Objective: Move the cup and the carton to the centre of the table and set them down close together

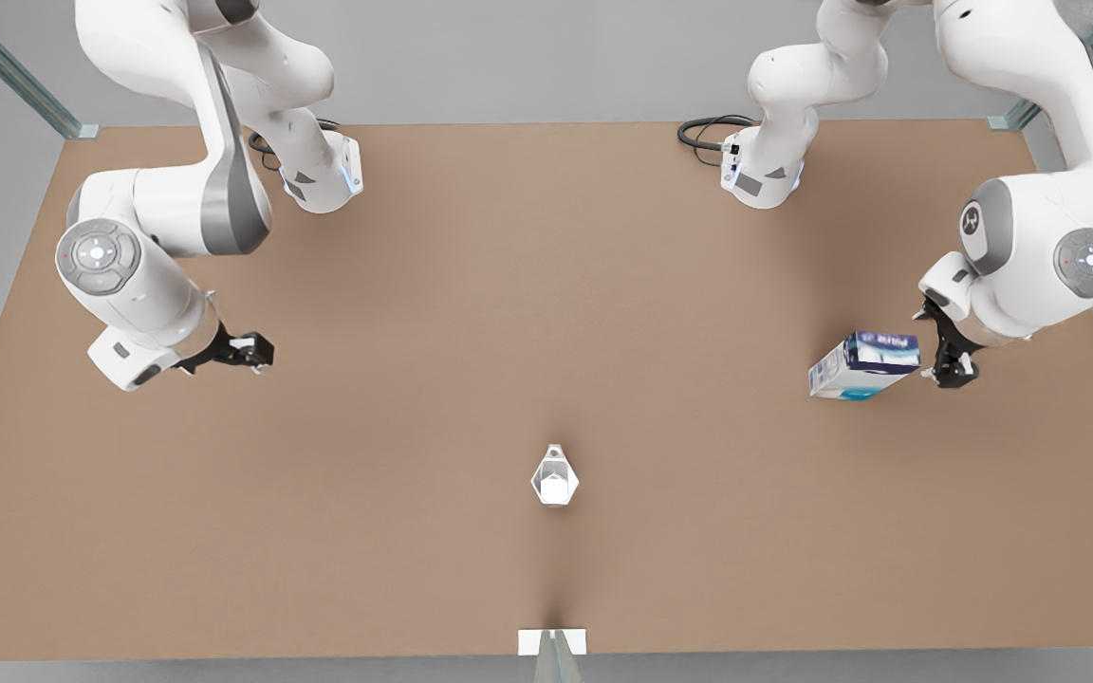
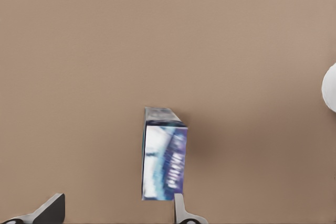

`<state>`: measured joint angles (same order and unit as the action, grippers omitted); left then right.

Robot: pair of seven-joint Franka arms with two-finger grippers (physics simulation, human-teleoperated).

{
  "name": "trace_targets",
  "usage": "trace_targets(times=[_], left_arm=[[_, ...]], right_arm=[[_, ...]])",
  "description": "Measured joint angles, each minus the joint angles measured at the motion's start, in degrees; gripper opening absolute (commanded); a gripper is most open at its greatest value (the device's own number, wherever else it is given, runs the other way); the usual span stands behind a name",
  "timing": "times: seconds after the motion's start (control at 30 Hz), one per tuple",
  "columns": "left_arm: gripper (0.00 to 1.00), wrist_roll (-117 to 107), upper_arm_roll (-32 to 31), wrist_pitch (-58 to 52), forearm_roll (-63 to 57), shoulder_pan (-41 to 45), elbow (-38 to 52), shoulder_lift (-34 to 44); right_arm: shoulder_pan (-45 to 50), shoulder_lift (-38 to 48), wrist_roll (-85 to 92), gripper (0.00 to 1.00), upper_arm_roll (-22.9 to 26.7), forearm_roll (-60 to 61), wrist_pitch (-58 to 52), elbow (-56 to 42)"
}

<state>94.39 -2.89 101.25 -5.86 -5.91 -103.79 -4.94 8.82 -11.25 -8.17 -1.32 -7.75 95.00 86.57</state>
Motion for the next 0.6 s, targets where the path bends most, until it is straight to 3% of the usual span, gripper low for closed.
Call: trace_targets(times=[0.1, 0.2, 0.3, 0.43, 0.6], left_arm=[[1.00, 3.3, -0.5, 6.7, 0.0, -0.9, -4.9, -0.1], [1.00, 7.6, -0.5, 16.4, -0.1, -9.6, -11.9, 1.6], [1.00, 7.3, -0.6, 15.7, 0.0, -13.5, -17.3, 4.7], [1.00, 6.7, -4.6, 14.1, 0.3, -18.8, -15.7, 4.0], [1.00, 4.7, -8.5, 16.0, 1.2, -18.0, -15.7, 2.7]], right_arm=[[-0.3, 0.0, 0.0, 1.00, 0.0, 0.2, 0.5, 0.0], [0.2, -0.8, 0.0, 1.00, 0.0, 0.2, 0.5, 0.0], [0.0, -0.9, 0.0, 1.00, 0.0, 0.3, 0.5, 0.0], [0.1, -0.9, 0.0, 1.00, 0.0, 0.3, 0.5, 0.0], [0.2, -1.0, 0.0, 1.00, 0.0, 0.2, 0.5, 0.0]])
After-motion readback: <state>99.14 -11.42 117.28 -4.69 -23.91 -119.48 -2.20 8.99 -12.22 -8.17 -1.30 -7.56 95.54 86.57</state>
